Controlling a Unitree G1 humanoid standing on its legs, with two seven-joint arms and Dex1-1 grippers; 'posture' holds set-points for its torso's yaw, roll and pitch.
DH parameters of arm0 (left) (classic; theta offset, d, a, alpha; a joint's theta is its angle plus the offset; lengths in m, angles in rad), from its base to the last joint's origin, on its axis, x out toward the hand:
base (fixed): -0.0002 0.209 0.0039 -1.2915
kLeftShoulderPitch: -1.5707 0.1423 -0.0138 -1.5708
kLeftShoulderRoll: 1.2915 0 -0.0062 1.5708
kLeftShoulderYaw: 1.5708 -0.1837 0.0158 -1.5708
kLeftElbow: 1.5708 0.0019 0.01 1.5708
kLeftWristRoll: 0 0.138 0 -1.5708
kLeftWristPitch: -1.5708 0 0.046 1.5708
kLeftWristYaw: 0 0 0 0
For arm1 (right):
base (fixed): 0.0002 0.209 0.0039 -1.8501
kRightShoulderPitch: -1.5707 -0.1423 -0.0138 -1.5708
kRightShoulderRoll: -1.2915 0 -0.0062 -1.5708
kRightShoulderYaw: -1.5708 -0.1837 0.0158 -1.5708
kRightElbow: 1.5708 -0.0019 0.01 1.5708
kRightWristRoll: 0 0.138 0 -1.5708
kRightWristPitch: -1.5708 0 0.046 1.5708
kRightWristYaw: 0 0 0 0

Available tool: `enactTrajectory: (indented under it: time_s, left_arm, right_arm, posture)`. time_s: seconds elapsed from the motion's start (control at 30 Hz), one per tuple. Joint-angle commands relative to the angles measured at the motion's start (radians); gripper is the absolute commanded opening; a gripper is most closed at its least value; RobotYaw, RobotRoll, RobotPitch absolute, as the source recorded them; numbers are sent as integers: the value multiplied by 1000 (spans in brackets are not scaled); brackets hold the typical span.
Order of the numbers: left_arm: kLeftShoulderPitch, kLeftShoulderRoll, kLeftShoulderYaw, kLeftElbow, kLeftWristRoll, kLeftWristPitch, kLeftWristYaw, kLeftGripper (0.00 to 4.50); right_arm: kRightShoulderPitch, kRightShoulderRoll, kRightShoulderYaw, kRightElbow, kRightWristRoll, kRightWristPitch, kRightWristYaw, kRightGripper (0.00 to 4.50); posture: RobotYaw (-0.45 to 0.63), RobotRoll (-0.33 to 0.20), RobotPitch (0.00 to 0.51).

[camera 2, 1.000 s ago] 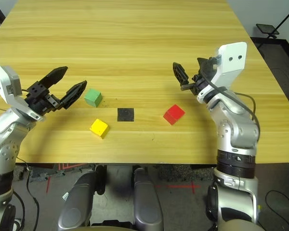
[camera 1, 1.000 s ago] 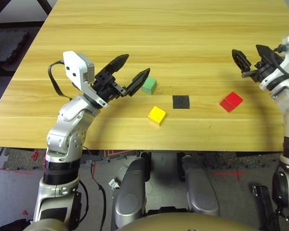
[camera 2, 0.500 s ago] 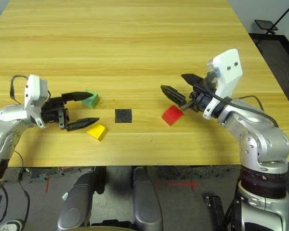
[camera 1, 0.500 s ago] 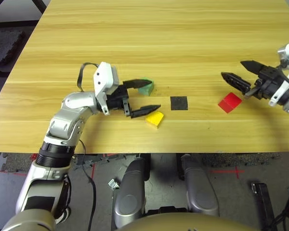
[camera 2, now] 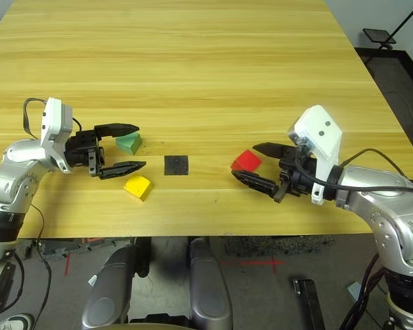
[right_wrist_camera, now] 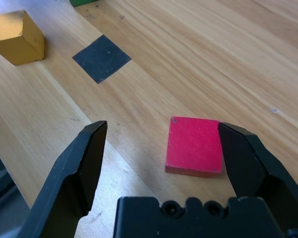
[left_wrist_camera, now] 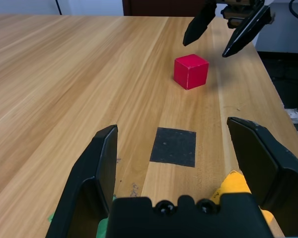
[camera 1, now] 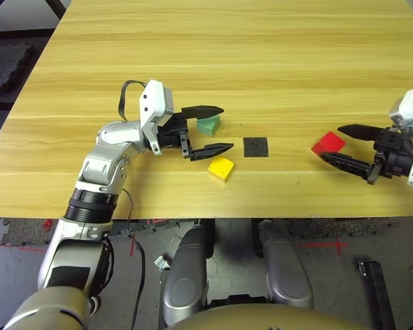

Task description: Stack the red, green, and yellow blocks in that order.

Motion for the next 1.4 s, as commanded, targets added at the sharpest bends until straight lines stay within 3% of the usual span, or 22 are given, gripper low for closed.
enactTrajectory:
  time_s: [0.03, 0.47, 1.03, 1.13, 1.3, 1.4]
  left_arm:
    - [-8, -6, -10, 20, 22, -11, -15, 4487]
    - [-3, -27, -8, -2, 14, 13, -6, 4487]
    - [26, -35, -3, -53, 10, 42, 32, 4487]
    - [24, -36, -2, -52, 12, 42, 36, 4500]
    - [3, -43, 1, -27, 23, 32, 48, 4500]
    - [-6, -47, -2, -16, 26, 28, 50, 4500]
  right_arm:
    - [55, -2, -21, 27, -51, -81, 18, 4500]
    - [110, 32, -7, 149, -140, -260, 39, 4500]
    - [9, 122, 107, 233, -207, -301, 15, 4500]
    - [-4, 132, 115, 245, -210, -300, 17, 3876]
    - [-32, 145, 130, 272, -224, -307, 20, 2130]
    - [-46, 146, 136, 288, -228, -317, 24, 2045]
  posture:
    - [122, -17, 305]
    - [119, -7, 311]
    - [161, 8, 318]
    - [180, 11, 320]
    - [190, 12, 318]
    - [195, 11, 314]
